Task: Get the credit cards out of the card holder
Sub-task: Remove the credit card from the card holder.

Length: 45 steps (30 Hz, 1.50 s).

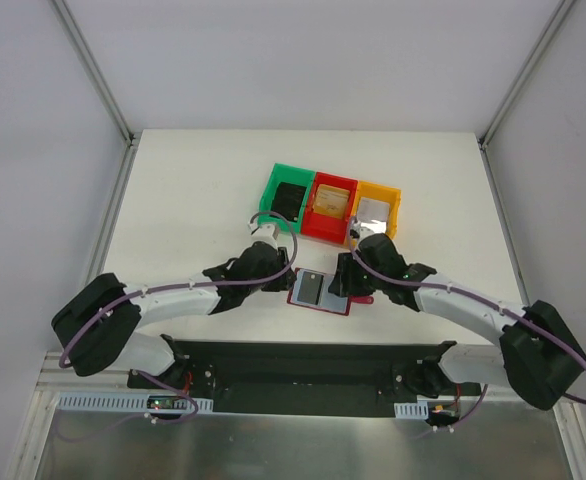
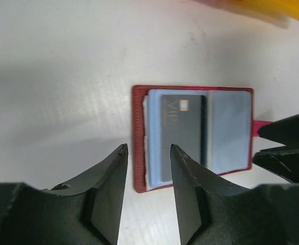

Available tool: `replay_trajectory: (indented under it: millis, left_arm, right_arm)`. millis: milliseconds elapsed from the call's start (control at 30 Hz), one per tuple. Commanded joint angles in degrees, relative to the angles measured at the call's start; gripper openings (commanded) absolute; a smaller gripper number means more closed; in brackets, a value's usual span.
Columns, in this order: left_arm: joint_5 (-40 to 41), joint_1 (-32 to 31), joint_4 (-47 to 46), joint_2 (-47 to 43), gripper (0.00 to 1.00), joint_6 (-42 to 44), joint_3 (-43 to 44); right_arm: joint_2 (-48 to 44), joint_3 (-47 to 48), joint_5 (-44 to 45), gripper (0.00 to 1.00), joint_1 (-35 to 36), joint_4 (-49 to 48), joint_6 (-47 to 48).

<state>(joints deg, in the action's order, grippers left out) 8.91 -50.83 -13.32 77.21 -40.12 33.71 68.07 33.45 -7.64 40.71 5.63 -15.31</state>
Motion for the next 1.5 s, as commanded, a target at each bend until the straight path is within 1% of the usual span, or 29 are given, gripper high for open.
replay_trajectory:
  millis: [0, 133, 267, 333, 467, 600, 767, 867, 1000, 1033, 1167, 1333, 1467]
  left_arm:
    - [1.6, 1.8, -2.7, 1.5, 0.38, -3.3, -3.3]
    - [0.5, 2.1, -5.4, 2.2, 0.38, -4.8, -5.4]
    - [-0.9, 2.2, -5.8, 2.4, 0.38, -5.6, -6.3]
    - [-1.2, 2.1, -6.6, 1.7, 0.38, -5.8, -7.3]
    - [-1.0, 2.0, -8.1, -0.7, 0.38, -5.9, -9.5]
    - [-2.1, 2.0, -9.4, -1.0, 0.39, -3.7, -8.9]
    - [-4.8, 2.0, -10.1, 0.9, 0.40, -3.7, -7.4]
    - [-5.0, 2.1, -10.6, 0.8, 0.40, -4.1, -8.1]
    - [-4.9, 2.1, -10.6, -1.0, 0.40, -4.6, -9.7]
    - [-4.9, 2.0, -10.5, -1.5, 0.40, -4.8, -10.4]
    - [-4.5, 2.1, -10.5, -3.9, 0.40, -5.4, -12.5]
    - [-3.9, 2.0, -10.2, -7.1, 0.40, -6.5, -15.1]
    - [-3.4, 2.0, -9.8, -10.2, 0.40, -7.3, -16.7]
  right_arm:
    - [4.0, 1.2, -2.5, 0.48, 0.5, -9.2, -3.8]
    - [6.9, 2.9, -1.8, 0.49, 0.6, -9.8, -3.8]
    - [10.2, 4.3, -1.0, 0.50, 0.4, -8.9, -3.1]
    - [10.9, 4.6, 0.9, 0.51, 0.5, -7.5, -2.9]
    - [6.7, 2.2, 6.7, 0.57, -0.1, -4.2, -3.1]
    - [2.9, -0.9, 9.5, 0.61, -1.9, -1.9, -3.1]
    - [3.2, -2.1, 9.8, 0.61, -3.4, -0.7, -3.5]
    - [5.3, -1.6, 9.5, 0.61, -3.4, -0.9, -2.7]
    - [8.6, -1.0, 8.3, 0.60, -3.4, -3.0, -0.3]
    - [9.1, -0.9, 6.1, 0.59, -3.4, -3.4, 0.4]
    - [11.8, 0.8, 4.6, 0.56, -3.4, -3.9, 4.2]
    - [14.5, 3.0, 2.4, 0.44, -3.2, -3.9, 8.0]
    - [15.6, 4.4, 0.8, 0.43, -2.9, -3.6, 10.6]
